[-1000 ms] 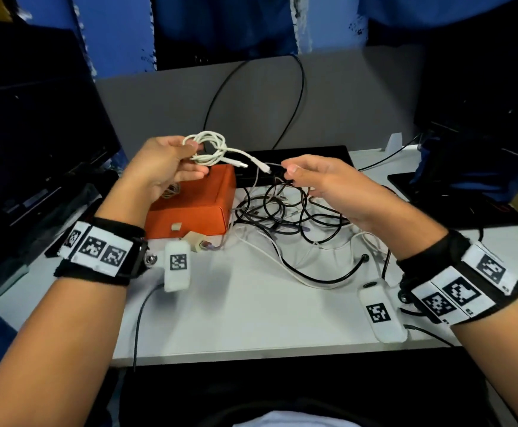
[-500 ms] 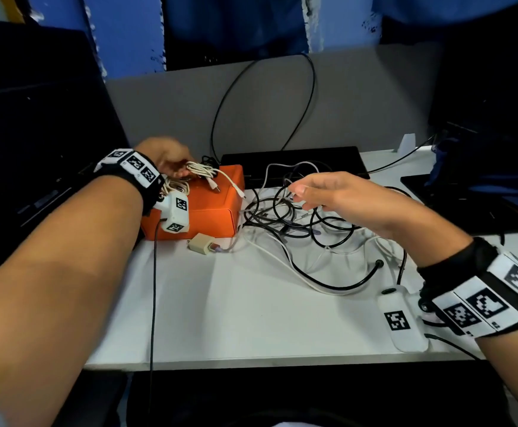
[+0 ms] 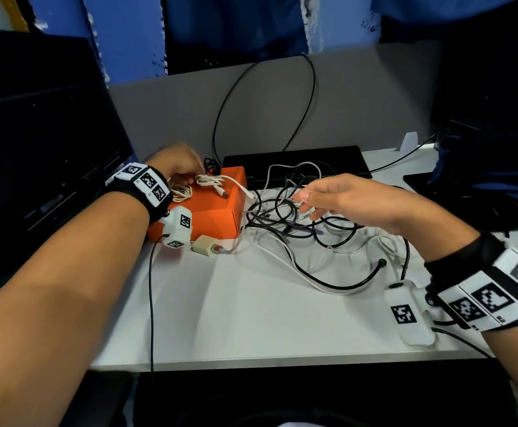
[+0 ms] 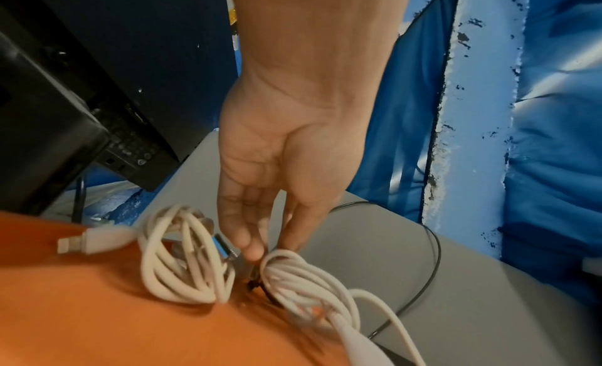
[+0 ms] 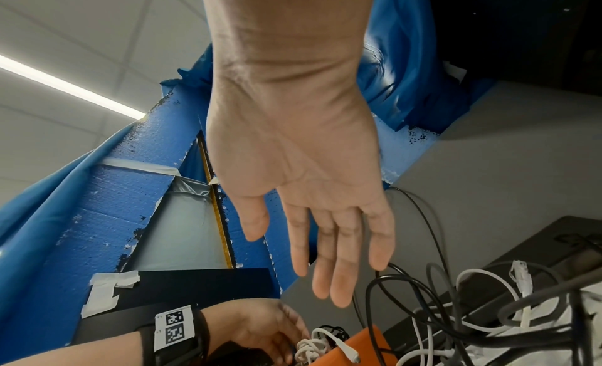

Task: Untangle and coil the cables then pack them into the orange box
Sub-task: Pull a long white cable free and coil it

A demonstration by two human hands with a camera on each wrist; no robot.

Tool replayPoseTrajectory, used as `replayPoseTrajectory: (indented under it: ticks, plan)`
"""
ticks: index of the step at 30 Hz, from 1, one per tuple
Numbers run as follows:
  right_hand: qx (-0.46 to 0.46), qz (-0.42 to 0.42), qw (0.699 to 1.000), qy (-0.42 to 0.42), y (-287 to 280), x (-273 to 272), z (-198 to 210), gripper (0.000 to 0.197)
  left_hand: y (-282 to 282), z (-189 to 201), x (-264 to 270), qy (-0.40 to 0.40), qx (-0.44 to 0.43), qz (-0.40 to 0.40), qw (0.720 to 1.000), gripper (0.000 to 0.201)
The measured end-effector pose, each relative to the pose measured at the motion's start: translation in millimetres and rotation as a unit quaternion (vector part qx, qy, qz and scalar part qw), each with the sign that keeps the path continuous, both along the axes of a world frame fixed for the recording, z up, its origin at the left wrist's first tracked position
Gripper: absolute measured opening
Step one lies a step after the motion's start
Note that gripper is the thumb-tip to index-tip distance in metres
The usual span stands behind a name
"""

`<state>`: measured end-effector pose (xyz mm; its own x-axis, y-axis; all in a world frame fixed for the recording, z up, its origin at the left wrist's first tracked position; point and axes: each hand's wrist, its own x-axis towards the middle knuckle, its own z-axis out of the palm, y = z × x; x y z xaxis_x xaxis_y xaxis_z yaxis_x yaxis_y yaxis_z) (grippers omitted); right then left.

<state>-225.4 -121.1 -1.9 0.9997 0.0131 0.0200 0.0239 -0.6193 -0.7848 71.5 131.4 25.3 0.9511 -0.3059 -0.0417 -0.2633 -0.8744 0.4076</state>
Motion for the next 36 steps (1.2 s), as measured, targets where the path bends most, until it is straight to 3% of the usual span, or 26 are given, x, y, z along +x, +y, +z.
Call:
replayPoseTrajectory:
  ticks: [3, 6, 8, 10, 15, 19, 25, 29, 32, 35, 36]
  plan:
    - [-0.002, 0.004, 1.000, 0.001, 0.4, 0.9, -1.6, 0.040, -0.2, -0.4, -3.3, 0.034, 0.039, 0.008, 0.999, 0.026]
    - [-0.002, 0.011, 1.000, 0.002, 0.5, 0.1, -1.3, 0.040, -5.7, 1.8, -7.3, -0.037, 0.069, -0.013, 0.997, 0.034]
    - [-0.002, 0.011, 1.000, 0.003, 0.9, 0.1, -0.8, 0.040, -10.7, 4.3, -12.0, -0.083, 0.040, -0.047, 0.995, 0.032]
    - [-0.002, 0.011, 1.000, 0.004, 0.8, 1.1, -1.2, 0.039, -16.2, 6.2, -19.9, -0.072, 0.022, -0.092, 0.993, 0.031]
    - [-0.003, 0.011, 1.000, 0.008, 1.3, 0.7, -1.1, 0.037, -21.8, 4.6, -29.4, 0.010, 0.124, -0.164, 0.979, 0.006]
    - [-0.013, 0.007, 1.000, 0.016, -0.6, 0.3, -1.1, 0.035, -21.8, 12.1, -30.5, 0.011, 0.174, -0.153, 0.973, 0.008]
    - [-0.190, -0.005, 0.980, 0.052, -14.2, 1.9, -1.3, 0.036, -28.6, 21.3, -35.2, -0.064, 0.246, -0.125, 0.959, 0.016]
    - [-0.267, -0.022, 0.962, 0.057, -31.3, 10.6, 1.0, 0.035, -58.4, 26.3, -64.7, -0.160, 0.188, -0.210, 0.946, 0.021]
    - [-0.318, -0.039, 0.945, 0.068, -45.0, 31.4, -0.4, 0.047, -90.3, 16.0, -94.9, -0.117, 0.125, -0.294, 0.940, 0.024]
    - [-0.355, -0.018, 0.928, 0.109, -47.9, 53.1, -10.0, 0.064, -120.0, -9.0, -110.4, -0.063, 0.149, -0.311, 0.937, 0.049]
    - [-0.361, -0.008, 0.924, 0.126, -48.6, 59.6, -14.9, 0.068, -127.1, -16.7, -112.7, -0.045, 0.161, -0.319, 0.933, 0.047]
